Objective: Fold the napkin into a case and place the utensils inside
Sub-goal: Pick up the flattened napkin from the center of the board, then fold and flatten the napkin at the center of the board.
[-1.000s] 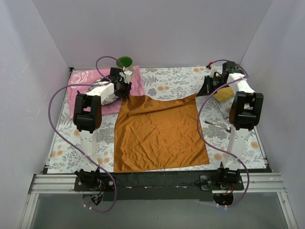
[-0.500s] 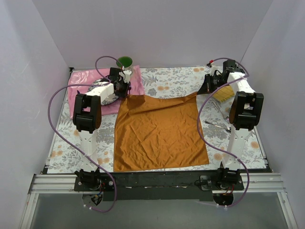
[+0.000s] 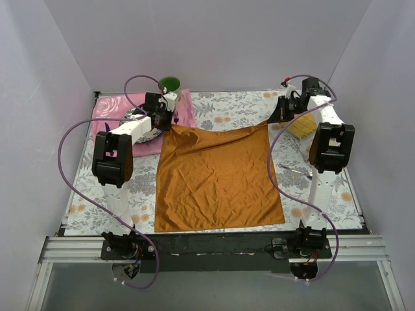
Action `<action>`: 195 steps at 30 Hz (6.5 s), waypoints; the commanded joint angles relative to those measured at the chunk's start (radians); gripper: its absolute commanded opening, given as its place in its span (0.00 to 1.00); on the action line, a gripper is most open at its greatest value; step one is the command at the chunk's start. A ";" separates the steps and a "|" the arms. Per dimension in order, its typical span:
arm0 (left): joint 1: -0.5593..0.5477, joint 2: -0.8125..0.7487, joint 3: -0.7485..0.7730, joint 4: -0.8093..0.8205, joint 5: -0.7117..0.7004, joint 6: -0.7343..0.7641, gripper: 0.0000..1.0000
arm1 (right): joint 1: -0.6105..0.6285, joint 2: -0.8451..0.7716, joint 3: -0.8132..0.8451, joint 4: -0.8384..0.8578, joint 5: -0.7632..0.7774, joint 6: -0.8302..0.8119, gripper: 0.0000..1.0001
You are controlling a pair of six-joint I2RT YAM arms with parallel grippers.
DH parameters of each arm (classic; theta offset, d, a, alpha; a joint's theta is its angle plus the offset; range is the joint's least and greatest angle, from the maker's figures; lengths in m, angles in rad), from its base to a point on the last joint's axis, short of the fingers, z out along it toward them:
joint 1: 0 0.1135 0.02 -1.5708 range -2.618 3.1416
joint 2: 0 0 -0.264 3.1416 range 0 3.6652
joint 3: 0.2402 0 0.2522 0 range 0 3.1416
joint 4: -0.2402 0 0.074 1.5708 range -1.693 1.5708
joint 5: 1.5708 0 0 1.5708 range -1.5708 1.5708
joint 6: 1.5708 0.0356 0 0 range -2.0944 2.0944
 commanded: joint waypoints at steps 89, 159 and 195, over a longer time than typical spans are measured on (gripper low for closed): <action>-0.070 -0.611 -0.735 -0.353 0.279 0.387 0.23 | 0.251 -0.439 -0.757 -0.012 0.354 -0.500 0.25; -0.180 -0.982 -0.901 -0.275 0.153 0.574 0.49 | 0.196 -0.630 -1.007 0.140 0.635 -0.050 0.38; -0.182 -0.976 -0.984 -0.404 0.188 0.918 0.43 | 0.233 -0.696 -0.929 -0.005 0.555 -0.104 0.01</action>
